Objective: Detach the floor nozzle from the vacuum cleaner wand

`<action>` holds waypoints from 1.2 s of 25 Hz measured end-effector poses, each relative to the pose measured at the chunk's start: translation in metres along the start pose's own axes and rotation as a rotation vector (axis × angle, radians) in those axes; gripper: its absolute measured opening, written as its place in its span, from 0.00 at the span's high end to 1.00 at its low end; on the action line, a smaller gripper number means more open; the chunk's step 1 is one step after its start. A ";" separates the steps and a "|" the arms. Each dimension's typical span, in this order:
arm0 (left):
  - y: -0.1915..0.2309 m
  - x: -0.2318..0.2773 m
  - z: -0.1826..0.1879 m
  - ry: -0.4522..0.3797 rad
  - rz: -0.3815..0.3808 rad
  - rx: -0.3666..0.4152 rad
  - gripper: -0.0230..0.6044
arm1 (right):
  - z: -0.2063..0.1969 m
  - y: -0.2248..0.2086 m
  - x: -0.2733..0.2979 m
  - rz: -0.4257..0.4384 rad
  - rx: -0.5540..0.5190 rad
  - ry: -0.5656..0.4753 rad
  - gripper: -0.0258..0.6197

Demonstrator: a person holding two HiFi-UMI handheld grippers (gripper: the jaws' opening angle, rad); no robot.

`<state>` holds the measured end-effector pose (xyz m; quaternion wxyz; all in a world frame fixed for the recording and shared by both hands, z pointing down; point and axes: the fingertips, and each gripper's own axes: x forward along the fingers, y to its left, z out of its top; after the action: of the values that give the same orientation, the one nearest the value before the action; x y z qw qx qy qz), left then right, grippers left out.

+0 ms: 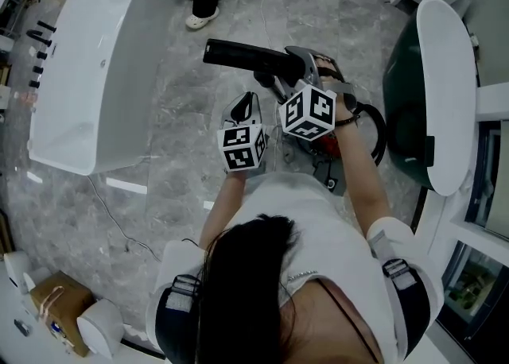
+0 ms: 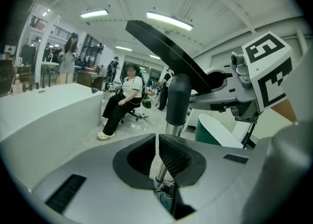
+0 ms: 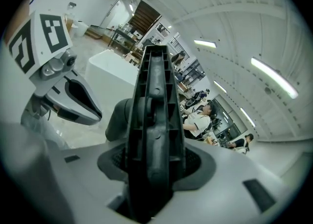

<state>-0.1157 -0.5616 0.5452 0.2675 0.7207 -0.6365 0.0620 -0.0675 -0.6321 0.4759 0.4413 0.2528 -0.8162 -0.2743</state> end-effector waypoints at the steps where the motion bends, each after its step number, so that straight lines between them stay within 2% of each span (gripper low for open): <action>1: 0.000 0.000 -0.001 -0.001 -0.006 -0.003 0.95 | 0.000 0.000 0.000 -0.005 0.002 -0.001 0.63; 19: -0.004 0.013 0.002 0.003 -0.105 0.003 0.94 | -0.002 -0.003 0.004 0.006 0.027 0.024 0.63; 23: -0.012 0.018 0.003 0.004 -0.164 -0.018 0.80 | -0.003 -0.006 0.005 0.014 0.035 0.022 0.63; 30: -0.025 0.030 0.002 0.007 -0.281 -0.026 0.65 | -0.003 -0.009 0.008 0.027 0.051 0.022 0.63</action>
<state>-0.0872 -0.5881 0.5493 0.2852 0.7989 -0.5292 0.0181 -0.0673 -0.6446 0.4754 0.4474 0.2560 -0.8213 -0.2445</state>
